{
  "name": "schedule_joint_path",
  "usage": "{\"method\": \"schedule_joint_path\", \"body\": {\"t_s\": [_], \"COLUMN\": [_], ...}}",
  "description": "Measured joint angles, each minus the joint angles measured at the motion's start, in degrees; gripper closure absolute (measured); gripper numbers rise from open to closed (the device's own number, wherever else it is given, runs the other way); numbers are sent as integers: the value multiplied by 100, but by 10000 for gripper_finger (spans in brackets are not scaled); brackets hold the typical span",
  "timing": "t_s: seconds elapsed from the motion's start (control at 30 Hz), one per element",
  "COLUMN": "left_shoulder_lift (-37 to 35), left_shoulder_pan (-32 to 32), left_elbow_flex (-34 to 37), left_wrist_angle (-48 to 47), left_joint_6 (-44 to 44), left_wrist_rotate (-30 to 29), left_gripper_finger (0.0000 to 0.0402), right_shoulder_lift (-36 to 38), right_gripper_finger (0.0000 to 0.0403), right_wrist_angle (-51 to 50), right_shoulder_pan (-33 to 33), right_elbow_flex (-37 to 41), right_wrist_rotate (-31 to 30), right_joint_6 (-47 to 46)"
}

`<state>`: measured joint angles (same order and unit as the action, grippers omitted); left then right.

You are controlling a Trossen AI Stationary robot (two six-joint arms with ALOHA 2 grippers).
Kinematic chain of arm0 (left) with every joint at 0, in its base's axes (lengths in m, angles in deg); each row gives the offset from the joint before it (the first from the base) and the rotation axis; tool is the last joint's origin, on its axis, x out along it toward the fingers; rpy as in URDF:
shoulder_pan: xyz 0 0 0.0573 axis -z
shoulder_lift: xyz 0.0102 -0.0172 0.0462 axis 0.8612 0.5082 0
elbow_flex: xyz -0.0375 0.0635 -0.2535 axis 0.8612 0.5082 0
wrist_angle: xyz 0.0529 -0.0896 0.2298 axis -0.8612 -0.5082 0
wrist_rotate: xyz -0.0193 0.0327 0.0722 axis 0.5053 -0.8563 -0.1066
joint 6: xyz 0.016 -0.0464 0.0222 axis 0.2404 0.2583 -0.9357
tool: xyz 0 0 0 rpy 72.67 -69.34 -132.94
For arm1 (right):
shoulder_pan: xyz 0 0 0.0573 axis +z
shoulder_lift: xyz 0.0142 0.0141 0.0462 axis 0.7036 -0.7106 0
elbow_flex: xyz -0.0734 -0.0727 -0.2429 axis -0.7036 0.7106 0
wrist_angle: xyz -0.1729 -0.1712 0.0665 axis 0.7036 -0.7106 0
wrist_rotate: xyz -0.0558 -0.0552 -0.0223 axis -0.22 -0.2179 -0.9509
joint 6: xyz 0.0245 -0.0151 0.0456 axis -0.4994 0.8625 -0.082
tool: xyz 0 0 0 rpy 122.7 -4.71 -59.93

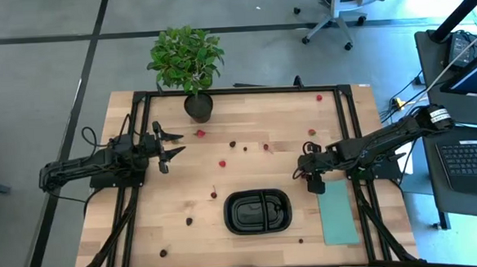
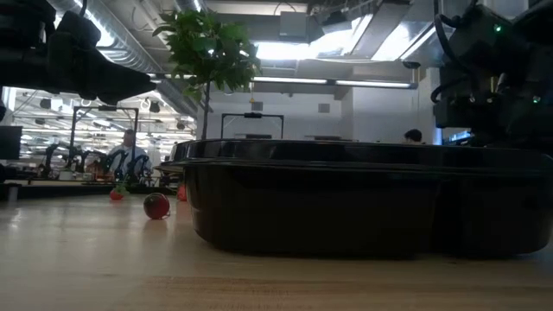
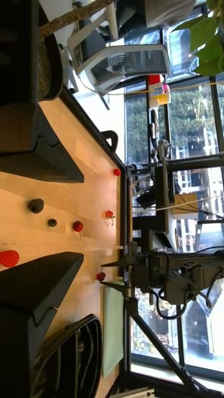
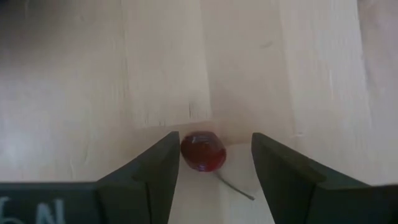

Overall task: Pick and placing Produce into tupperware
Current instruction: Put the right red cherry into the right side of the black container

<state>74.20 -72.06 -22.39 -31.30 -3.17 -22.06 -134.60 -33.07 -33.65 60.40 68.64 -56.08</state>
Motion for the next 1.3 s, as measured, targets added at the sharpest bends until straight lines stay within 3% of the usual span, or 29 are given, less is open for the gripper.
{"method": "schedule_joint_path", "body": {"t_s": [0.37,0.77,0.93,1.3], "left_shoulder_lift": [2,2,2,2], "left_shoulder_pan": [-2,-1,-2,0], "left_elbow_flex": [-1,-1,-1,0], "left_wrist_angle": [0,1,2,0], "left_joint_6": [1,1,1,1], "left_wrist_rotate": [2,1,2,2], "left_gripper_finger": [215,215,215,215], "right_shoulder_lift": [-499,-453,-461,-481], "right_gripper_finger": [205,312,326,328], "right_wrist_angle": [56,141,79,-934], "right_shoulder_pan": [5,4,4,35], "right_elbow_flex": [-33,-12,-54,-1452], "right_wrist_rotate": [-31,-11,-9,9], "right_joint_6": [-11,-9,-19,-24]}}
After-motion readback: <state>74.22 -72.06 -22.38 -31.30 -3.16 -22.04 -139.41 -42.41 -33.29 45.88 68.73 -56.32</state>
